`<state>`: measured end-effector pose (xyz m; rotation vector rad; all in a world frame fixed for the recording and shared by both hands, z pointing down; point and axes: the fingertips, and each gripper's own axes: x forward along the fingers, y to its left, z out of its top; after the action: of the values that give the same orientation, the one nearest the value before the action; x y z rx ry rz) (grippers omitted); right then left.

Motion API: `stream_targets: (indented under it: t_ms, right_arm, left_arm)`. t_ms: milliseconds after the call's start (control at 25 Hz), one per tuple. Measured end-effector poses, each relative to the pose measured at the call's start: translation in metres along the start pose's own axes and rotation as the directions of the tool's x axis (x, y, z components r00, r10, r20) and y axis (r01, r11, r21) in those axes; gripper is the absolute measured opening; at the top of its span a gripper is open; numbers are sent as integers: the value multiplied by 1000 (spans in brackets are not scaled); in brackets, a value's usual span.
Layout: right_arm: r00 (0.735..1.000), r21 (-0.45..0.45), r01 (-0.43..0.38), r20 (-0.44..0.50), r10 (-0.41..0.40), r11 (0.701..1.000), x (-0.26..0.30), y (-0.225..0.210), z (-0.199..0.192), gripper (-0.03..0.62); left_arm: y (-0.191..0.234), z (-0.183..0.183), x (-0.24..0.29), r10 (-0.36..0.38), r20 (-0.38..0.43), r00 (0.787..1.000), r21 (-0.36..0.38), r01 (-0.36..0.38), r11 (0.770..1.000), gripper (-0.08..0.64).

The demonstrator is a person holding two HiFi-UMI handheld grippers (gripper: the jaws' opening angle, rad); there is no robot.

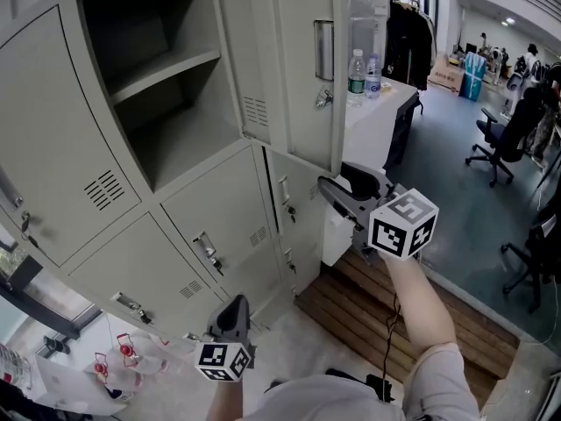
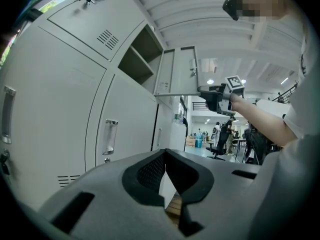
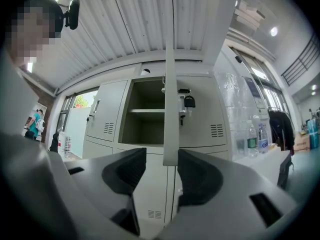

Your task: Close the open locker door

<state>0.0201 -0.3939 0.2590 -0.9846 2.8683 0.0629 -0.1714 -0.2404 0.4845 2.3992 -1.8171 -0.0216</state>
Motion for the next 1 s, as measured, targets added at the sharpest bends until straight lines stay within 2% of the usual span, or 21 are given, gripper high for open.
stream_targets:
  t_ms: [200,480,1000]
  right_arm:
    - [1000,-16,-28,2,28,999,1,24,3,184]
    - [993,-22,-116,4,116,993,13,66,7,184]
    - [957,-6,-290,19,290,957,50,135,8,184]
  left_arm:
    - [-1,1,-2,-10,6,1000,-2,10,1000,8]
    - [5,-1,-7,-9,5,1000,-12,9,1000,8]
    - [42,0,-30,74,20,997,-32,-73,997,8]
